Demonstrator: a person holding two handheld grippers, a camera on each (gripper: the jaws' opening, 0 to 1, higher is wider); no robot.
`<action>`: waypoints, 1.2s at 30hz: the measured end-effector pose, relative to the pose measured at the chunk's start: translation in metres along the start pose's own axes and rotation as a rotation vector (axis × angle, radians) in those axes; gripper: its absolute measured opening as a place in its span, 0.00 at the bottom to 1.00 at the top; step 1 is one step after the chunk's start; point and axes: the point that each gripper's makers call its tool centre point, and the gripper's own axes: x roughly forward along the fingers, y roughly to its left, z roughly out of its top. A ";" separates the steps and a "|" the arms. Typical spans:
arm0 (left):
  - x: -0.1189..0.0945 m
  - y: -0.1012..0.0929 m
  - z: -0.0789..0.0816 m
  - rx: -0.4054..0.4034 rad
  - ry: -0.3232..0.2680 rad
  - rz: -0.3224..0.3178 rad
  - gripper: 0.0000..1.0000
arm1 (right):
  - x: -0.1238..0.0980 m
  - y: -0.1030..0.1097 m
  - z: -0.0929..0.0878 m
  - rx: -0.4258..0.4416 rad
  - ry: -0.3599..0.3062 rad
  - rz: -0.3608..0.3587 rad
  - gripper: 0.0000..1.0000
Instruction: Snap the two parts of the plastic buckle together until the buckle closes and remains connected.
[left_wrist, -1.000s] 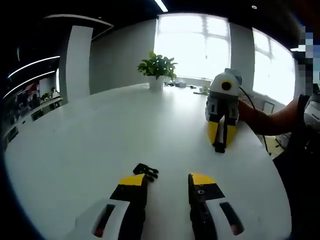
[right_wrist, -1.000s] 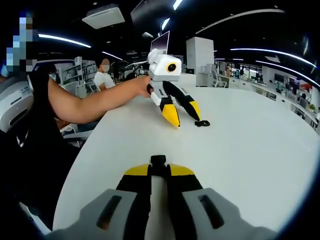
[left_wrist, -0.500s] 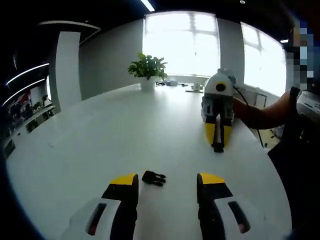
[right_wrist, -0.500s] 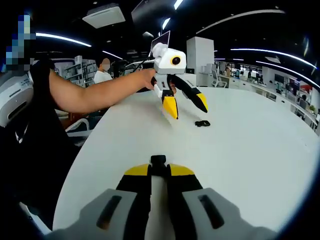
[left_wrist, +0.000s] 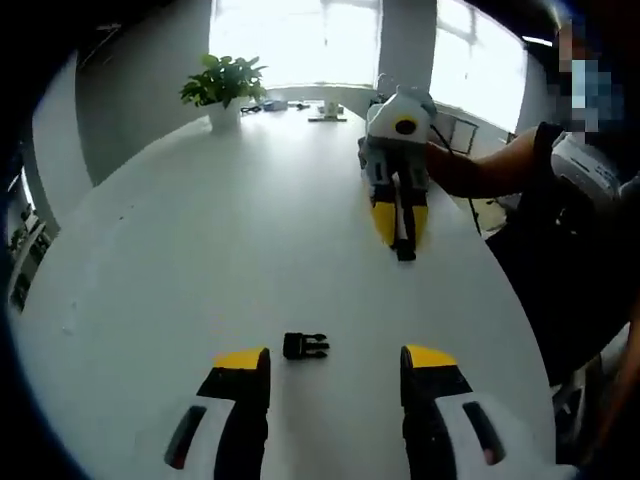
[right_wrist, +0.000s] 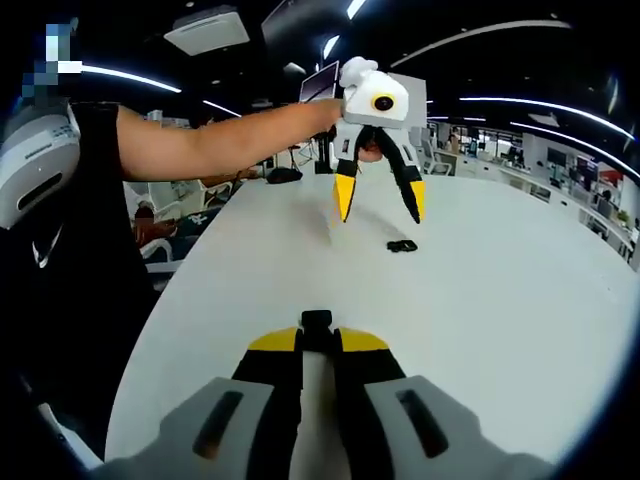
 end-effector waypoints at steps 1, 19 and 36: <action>0.002 0.000 -0.001 0.009 0.010 -0.005 0.53 | 0.000 0.000 0.000 0.003 -0.001 0.001 0.10; 0.018 -0.008 -0.003 -0.001 0.062 -0.089 0.47 | 0.000 0.000 0.000 -0.005 0.004 0.002 0.10; 0.013 0.022 0.008 0.424 0.284 0.103 0.46 | -0.001 0.000 -0.001 0.005 -0.003 0.004 0.10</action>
